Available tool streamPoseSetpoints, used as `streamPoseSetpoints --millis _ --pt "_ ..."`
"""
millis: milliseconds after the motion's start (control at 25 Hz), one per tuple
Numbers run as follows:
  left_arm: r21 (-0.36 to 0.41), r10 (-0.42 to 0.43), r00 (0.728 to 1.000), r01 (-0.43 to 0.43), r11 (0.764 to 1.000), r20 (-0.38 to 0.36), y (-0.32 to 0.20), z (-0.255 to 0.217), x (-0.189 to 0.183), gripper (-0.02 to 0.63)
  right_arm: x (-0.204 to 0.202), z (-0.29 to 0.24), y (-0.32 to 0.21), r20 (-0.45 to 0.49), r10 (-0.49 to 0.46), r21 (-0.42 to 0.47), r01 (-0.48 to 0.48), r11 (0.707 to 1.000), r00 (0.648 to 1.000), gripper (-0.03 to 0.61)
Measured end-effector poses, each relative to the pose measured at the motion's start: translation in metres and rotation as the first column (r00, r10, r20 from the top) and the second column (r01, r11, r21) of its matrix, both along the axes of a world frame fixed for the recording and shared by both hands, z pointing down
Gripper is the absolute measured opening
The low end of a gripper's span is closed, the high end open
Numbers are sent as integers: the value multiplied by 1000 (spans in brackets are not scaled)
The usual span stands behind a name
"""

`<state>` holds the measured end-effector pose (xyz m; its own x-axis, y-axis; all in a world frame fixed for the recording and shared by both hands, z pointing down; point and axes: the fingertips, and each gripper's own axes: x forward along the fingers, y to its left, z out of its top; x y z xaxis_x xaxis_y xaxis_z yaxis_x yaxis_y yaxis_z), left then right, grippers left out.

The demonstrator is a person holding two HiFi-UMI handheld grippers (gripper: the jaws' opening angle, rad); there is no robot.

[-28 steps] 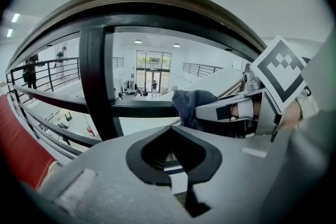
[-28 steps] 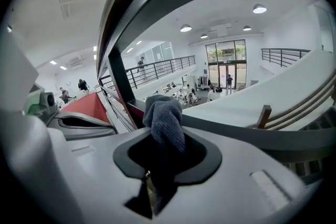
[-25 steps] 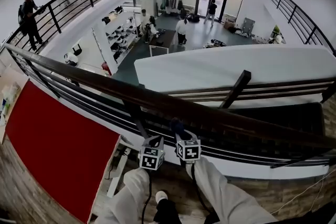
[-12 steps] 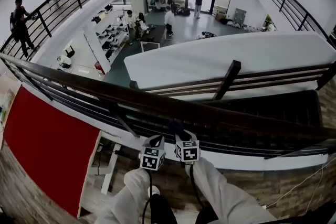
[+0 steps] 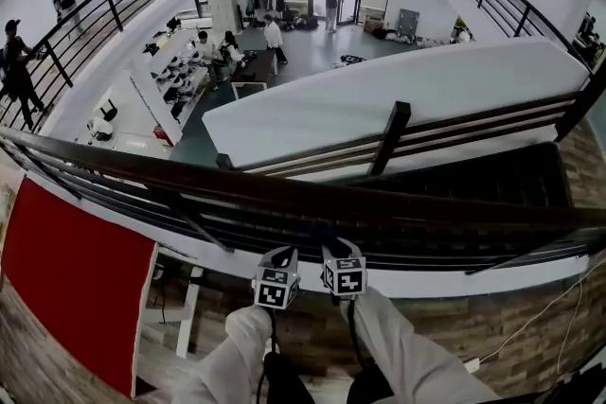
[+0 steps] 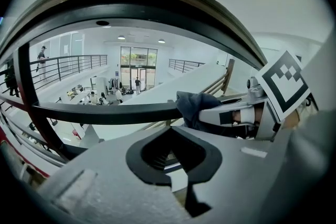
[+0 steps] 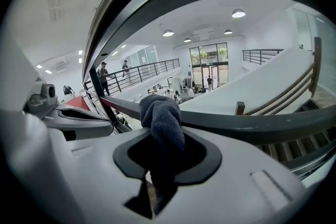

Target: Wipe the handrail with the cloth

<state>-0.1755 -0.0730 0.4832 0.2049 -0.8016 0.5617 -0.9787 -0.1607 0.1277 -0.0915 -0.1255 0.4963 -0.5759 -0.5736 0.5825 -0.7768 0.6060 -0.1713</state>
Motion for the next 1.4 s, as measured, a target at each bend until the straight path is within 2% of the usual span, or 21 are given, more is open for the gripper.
streamPoseSetpoints --millis 280,760,1240,1400 --pt "-18 56 998 -56 998 2 -11 4 45 3 62 -1 -9 2 91 1 -91 996 996 87" --pt "-14 195 981 -195 981 -17 -40 10 161 3 174 -2 -30 -9 202 22 -202 979 979 87" --pt "-11 230 973 -231 973 -14 -60 17 248 3 245 0 -47 -8 184 53 -183 982 983 87" --pt "-12 210 976 -211 977 -51 -61 16 272 3 269 -2 -49 0 184 55 -183 982 983 87"
